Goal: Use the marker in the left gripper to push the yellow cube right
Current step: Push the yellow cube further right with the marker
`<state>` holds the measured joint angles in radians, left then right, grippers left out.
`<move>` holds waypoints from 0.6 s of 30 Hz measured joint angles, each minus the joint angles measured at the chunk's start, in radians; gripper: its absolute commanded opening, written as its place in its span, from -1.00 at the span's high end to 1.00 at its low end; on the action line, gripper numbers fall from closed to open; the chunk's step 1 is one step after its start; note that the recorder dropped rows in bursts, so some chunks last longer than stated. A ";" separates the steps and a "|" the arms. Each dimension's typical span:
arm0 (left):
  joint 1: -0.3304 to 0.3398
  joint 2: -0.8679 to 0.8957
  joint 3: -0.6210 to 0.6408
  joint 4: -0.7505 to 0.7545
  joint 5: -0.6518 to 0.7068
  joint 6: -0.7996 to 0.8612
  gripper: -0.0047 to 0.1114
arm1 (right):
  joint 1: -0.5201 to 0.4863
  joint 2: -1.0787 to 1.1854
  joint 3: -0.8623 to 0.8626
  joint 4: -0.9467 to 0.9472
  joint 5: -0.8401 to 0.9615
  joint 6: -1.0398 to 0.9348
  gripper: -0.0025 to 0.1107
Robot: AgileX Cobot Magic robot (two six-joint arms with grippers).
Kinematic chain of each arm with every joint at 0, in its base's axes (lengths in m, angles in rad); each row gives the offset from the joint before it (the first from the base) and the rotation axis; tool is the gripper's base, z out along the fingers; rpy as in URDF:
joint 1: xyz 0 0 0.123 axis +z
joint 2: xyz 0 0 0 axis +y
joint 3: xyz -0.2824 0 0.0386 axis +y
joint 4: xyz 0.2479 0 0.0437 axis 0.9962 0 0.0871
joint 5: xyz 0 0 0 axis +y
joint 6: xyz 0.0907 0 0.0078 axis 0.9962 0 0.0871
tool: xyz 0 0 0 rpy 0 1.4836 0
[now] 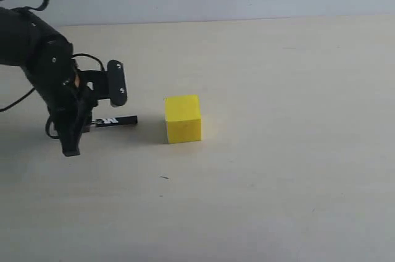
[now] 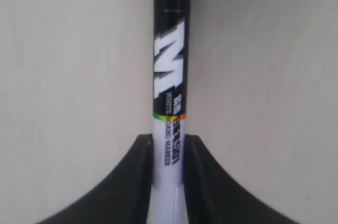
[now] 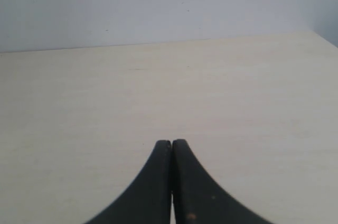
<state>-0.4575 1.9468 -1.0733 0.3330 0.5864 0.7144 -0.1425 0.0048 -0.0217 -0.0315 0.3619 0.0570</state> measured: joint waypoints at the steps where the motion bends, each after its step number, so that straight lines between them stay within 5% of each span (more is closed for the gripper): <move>1: -0.027 0.012 -0.014 0.000 -0.010 -0.005 0.92 | 0.000 0.000 0.000 0.000 0.000 0.000 0.96; 8: -0.166 0.053 -0.065 -0.005 -0.056 -0.053 0.92 | 0.000 0.000 0.000 0.000 0.000 0.000 0.96; 18: -0.108 -0.001 -0.065 0.024 0.021 -0.060 0.92 | 0.000 0.000 0.000 0.000 0.000 0.000 0.96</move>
<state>-0.5654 1.9460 -1.1386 0.3567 0.6077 0.6548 -0.1425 0.0048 -0.0217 -0.0315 0.3619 0.0570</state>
